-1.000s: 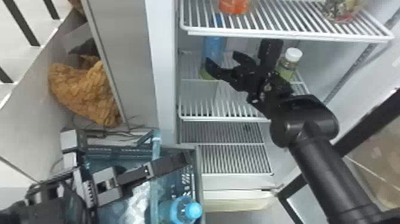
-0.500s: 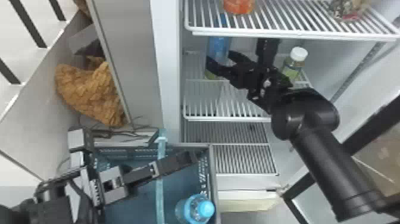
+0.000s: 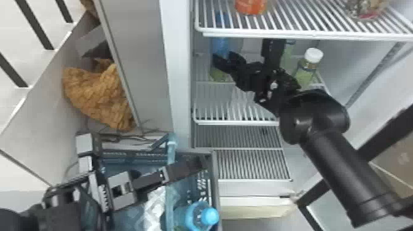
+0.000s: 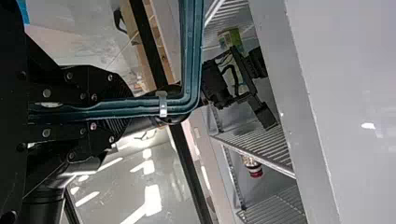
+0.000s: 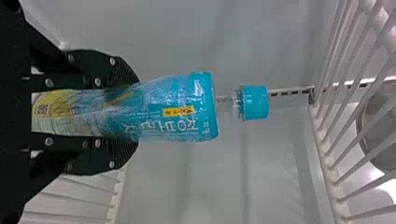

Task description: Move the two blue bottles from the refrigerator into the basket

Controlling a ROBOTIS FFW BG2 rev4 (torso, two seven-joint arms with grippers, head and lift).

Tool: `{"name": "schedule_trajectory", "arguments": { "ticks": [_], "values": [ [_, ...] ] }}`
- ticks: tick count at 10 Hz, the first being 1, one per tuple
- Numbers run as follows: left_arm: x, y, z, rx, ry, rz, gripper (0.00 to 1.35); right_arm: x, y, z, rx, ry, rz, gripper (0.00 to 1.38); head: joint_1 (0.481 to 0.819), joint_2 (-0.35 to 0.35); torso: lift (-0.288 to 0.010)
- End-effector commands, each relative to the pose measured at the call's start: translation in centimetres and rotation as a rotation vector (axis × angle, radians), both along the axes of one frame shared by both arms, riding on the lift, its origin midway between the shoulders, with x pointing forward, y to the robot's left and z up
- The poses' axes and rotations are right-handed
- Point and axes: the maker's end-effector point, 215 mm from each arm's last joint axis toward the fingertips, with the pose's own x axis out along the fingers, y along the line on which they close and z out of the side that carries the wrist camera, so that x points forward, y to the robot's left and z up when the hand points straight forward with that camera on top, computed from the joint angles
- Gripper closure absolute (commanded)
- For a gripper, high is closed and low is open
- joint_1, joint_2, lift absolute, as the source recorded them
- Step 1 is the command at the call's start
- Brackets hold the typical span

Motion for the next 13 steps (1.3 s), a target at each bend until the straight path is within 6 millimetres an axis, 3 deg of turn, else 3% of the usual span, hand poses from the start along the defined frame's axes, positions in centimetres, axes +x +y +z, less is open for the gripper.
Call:
{"name": "schedule_trajectory", "arguments": {
  "ticks": [1,4,8,13],
  "values": [
    [-0.1,0.1,-0.1,0.0,0.002,0.001,1.2,-0.1,-0.3,0.0,0.003,-0.007,-0.007,1.11,0.695,-0.051,-0.22],
    [-0.1,0.1,-0.2,0.002,0.005,0.0,1.2,-2.1,0.3,1.0,0.012,-0.049,0.01,1.11,0.695,-0.053,-0.22],
    [-0.2,0.0,0.0,-0.004,0.002,-0.002,1.2,-8.3,1.5,1.9,0.064,-0.055,0.049,1.11,0.695,-0.04,-0.22],
    [-0.2,-0.2,0.1,-0.009,0.001,-0.003,1.2,-15.7,1.0,2.8,0.106,-0.017,0.053,1.11,0.695,-0.047,-0.22]
  ]
}}
